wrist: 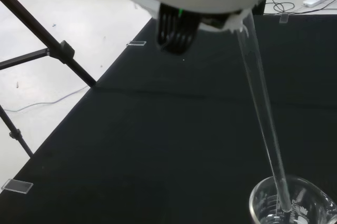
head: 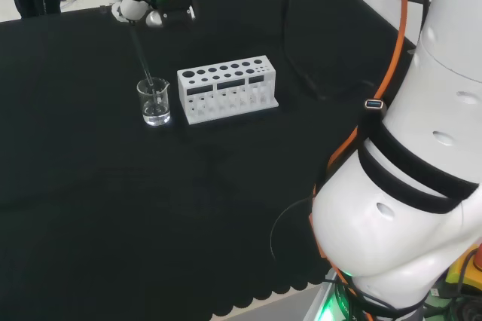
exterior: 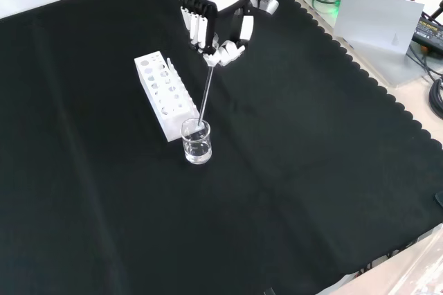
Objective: Stir in the beaker to the left of the white test tube rack with the glass rod.
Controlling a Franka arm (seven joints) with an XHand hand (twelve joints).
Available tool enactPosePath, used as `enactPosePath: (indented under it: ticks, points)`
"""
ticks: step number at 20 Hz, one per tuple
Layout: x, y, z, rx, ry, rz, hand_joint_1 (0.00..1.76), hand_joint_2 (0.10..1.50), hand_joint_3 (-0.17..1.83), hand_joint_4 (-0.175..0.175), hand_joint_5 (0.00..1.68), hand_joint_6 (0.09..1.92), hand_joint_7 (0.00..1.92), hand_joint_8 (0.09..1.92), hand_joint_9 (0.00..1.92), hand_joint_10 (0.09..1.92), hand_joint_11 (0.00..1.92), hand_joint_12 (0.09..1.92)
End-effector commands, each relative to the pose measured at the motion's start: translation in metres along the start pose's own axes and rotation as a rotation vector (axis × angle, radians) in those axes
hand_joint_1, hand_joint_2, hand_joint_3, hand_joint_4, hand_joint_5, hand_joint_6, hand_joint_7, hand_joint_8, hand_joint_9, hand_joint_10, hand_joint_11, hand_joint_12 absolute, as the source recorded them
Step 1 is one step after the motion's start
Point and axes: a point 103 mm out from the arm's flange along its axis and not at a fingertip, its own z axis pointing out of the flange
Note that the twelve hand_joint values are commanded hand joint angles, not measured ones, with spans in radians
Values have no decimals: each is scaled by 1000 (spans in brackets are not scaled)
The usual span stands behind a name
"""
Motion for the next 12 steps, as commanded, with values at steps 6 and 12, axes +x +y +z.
enactPosePath:
  ticks: [6,12]
  points:
    - [-23,25,34,24,13,-8,1327,562,858,-175,1265,541,1286,996,1643,729,1659,613]
    - [-30,26,45,22,11,-21,1325,569,857,-175,1243,582,1275,1017,1640,741,1657,624]
